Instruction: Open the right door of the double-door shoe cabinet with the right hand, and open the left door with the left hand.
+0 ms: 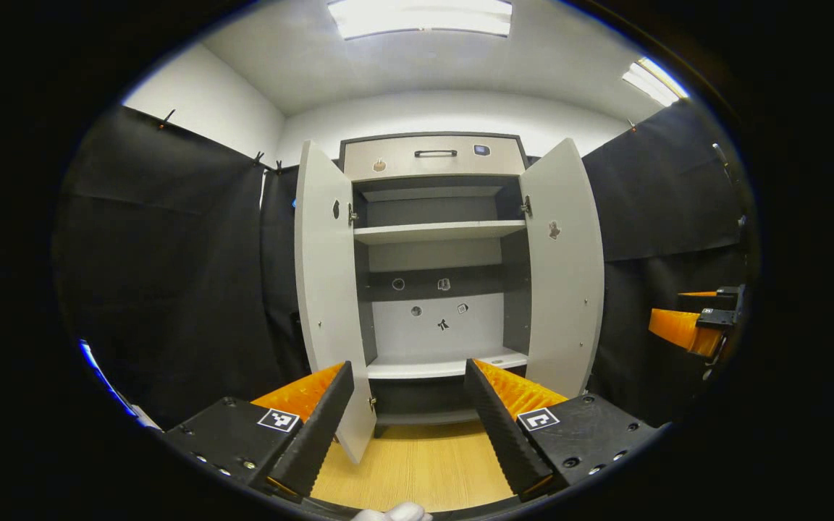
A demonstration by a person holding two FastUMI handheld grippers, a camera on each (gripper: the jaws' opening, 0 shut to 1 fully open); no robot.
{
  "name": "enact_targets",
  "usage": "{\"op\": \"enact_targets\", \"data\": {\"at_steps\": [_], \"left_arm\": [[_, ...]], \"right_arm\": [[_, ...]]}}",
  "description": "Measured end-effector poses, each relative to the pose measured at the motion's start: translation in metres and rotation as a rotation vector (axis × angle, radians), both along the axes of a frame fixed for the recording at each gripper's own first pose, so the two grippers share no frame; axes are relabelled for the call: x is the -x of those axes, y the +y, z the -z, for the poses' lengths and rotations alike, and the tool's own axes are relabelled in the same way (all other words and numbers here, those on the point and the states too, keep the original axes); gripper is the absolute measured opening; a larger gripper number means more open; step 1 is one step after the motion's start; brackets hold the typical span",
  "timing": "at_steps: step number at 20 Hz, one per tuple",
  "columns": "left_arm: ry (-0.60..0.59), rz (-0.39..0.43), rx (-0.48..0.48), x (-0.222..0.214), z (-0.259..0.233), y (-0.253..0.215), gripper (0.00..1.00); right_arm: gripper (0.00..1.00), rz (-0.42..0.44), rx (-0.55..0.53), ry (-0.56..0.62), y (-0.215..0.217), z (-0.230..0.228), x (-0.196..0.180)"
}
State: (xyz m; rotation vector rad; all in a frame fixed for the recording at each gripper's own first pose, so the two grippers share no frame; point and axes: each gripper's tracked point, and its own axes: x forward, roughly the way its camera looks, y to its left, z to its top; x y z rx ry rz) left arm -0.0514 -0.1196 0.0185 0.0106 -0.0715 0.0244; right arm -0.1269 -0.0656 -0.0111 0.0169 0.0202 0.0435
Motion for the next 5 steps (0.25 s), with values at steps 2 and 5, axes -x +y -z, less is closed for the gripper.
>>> {"op": "enact_targets", "data": {"at_steps": [2, 5], "left_arm": [[0.001, -0.003, 0.005, -0.0004, 0.0002, 0.0014, 0.93], [0.007, -0.010, 0.009, -0.0016, 0.0007, 0.0021, 0.94]], "right_arm": [[1.00, -0.006, 0.001, 0.002, 0.0037, 0.0001, -0.0017], [1.00, -0.009, 0.010, -0.001, 0.0043, -0.0005, -0.0021]]}}
